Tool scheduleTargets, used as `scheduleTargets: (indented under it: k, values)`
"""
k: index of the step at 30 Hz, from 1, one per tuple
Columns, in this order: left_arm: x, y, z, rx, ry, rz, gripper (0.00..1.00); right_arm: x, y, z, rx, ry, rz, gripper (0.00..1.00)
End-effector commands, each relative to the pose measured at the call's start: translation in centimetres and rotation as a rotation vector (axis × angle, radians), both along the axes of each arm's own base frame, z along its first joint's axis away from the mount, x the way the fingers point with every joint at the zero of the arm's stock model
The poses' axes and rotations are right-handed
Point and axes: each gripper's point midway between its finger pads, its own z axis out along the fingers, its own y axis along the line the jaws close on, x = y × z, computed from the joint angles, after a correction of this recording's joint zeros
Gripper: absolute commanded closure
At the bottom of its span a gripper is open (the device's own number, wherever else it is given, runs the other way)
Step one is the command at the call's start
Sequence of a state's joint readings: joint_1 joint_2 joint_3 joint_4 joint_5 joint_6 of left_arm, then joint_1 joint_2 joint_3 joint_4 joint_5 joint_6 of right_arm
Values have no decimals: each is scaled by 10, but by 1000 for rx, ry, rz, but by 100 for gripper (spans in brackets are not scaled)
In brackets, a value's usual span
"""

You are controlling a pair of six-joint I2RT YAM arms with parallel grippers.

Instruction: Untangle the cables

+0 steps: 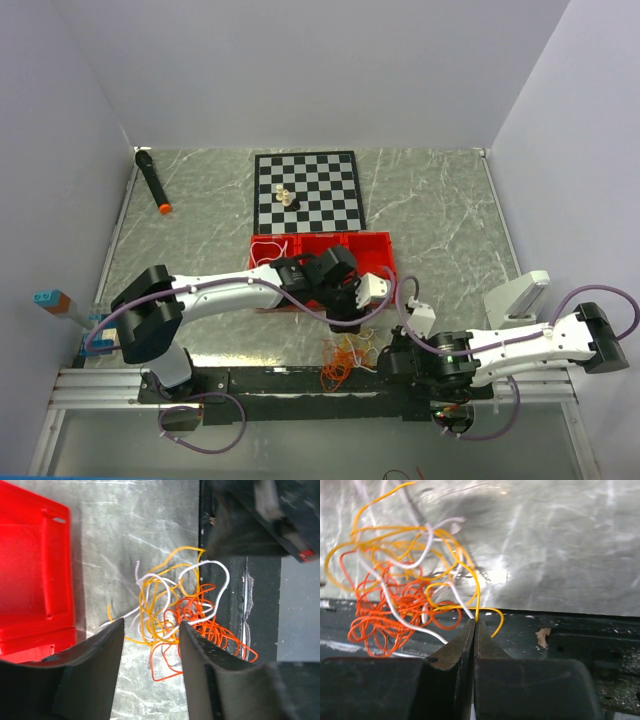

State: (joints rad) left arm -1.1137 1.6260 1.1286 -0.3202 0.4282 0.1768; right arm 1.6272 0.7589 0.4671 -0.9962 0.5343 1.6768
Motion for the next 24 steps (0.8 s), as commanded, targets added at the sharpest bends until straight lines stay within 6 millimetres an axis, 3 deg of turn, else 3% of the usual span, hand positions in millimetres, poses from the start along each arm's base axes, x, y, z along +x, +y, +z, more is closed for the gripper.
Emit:
scheduleTargets:
  k: [1,4,10,12,15,21,24]
  values:
    - [-15,-5,12,-8,-31,-59,54,8,-19,-2,-5,-6,-147,100]
    - [-15,0,14,6,-41,-66,63,8,-35,-5,-32,7,-204,100]
    - [-21,13,29,25,-31,-82,68,7,-43,-13,-35,22,-239,100]
    - [-26,18,31,32,-19,-94,60,7,-45,-15,-52,28,-254,100]
    - [-31,24,18,55,7,-99,41,6,-48,-16,-87,28,-269,100]
    - [-19,13,-9,60,-14,-58,32,6,-44,-14,-97,23,-262,100]
    - [5,0,-14,50,-86,26,31,5,-47,-14,-108,29,-271,100]
